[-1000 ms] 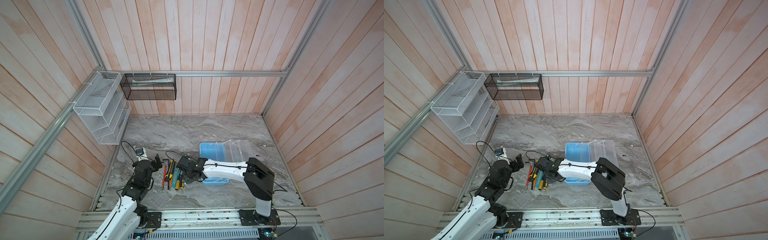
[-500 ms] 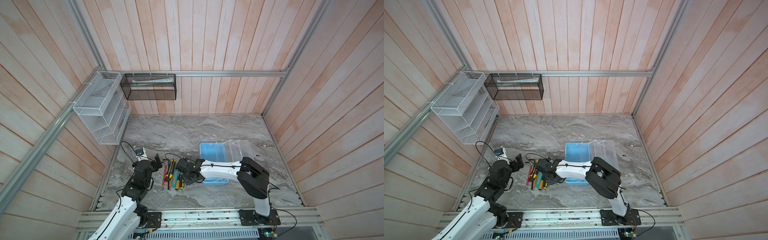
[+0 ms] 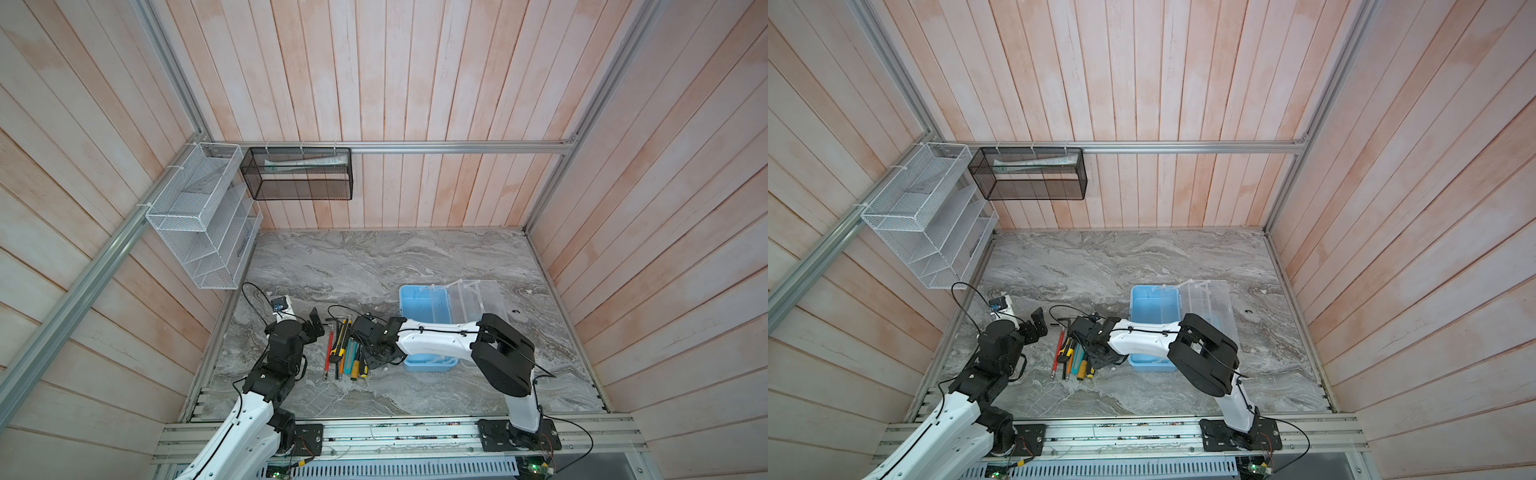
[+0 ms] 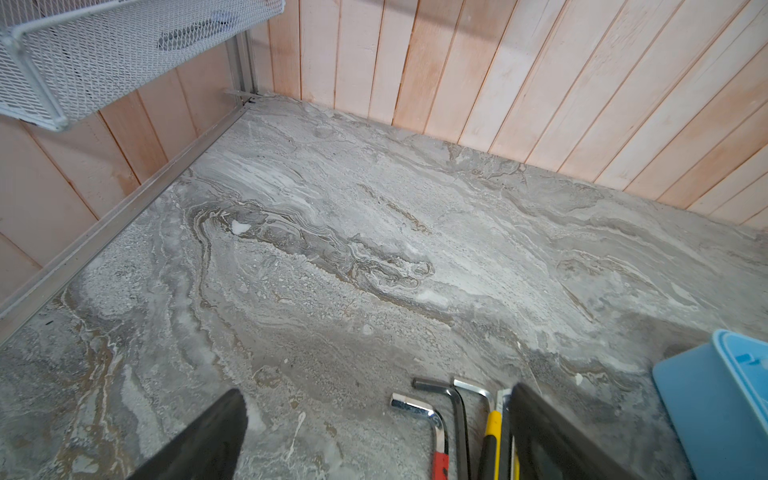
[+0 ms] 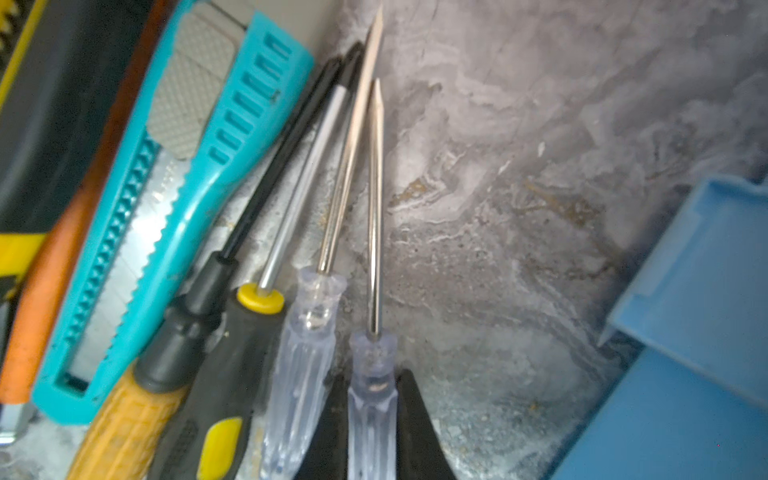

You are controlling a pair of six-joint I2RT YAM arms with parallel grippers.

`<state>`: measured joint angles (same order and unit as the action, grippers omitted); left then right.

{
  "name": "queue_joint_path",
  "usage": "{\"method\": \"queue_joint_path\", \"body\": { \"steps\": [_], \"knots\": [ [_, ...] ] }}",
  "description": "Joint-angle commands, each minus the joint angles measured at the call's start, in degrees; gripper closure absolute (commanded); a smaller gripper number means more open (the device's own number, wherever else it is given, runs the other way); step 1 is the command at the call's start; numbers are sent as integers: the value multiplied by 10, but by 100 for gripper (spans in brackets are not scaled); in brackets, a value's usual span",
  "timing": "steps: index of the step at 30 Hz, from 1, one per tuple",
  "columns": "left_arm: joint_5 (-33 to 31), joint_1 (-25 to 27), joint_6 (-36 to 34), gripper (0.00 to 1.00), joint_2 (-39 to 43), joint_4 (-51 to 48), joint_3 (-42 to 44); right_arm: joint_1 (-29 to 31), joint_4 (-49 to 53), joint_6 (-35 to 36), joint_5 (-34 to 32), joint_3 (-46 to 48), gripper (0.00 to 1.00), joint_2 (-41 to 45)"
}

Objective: Pack the tool kit
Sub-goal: 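Close the right gripper on a clear-handled screwdriver and lift it, then carry the clear screwdriver over the blue box and lower it inside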

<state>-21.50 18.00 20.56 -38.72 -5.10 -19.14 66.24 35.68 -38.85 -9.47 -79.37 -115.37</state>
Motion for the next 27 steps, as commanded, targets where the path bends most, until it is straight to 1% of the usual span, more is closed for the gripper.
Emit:
{"method": "queue_joint_path", "body": {
  "steps": [1, 5, 12, 16, 21, 27],
  "knots": [
    [-2, -2, -5, 0, 0, 9, -2, 0, 28, -13, -22, -5, 94, 1],
    [-2, -2, -5, 0, -1, 9, -3, 0, 31, -8, -38, -10, 100, 18],
    [0, -2, -6, 0, -17, 11, -8, -6, 46, 9, -54, -32, 100, 48],
    [0, -2, -6, 0, -11, 10, -6, -13, 50, 23, -57, -36, 100, 72],
    [-1, -2, -6, 0, 0, 9, -2, -45, 59, 50, -49, -28, 100, 122],
    [0, -2, -6, 0, -18, 11, -9, -110, 73, 92, -42, 7, 100, 216]
  ]
}}
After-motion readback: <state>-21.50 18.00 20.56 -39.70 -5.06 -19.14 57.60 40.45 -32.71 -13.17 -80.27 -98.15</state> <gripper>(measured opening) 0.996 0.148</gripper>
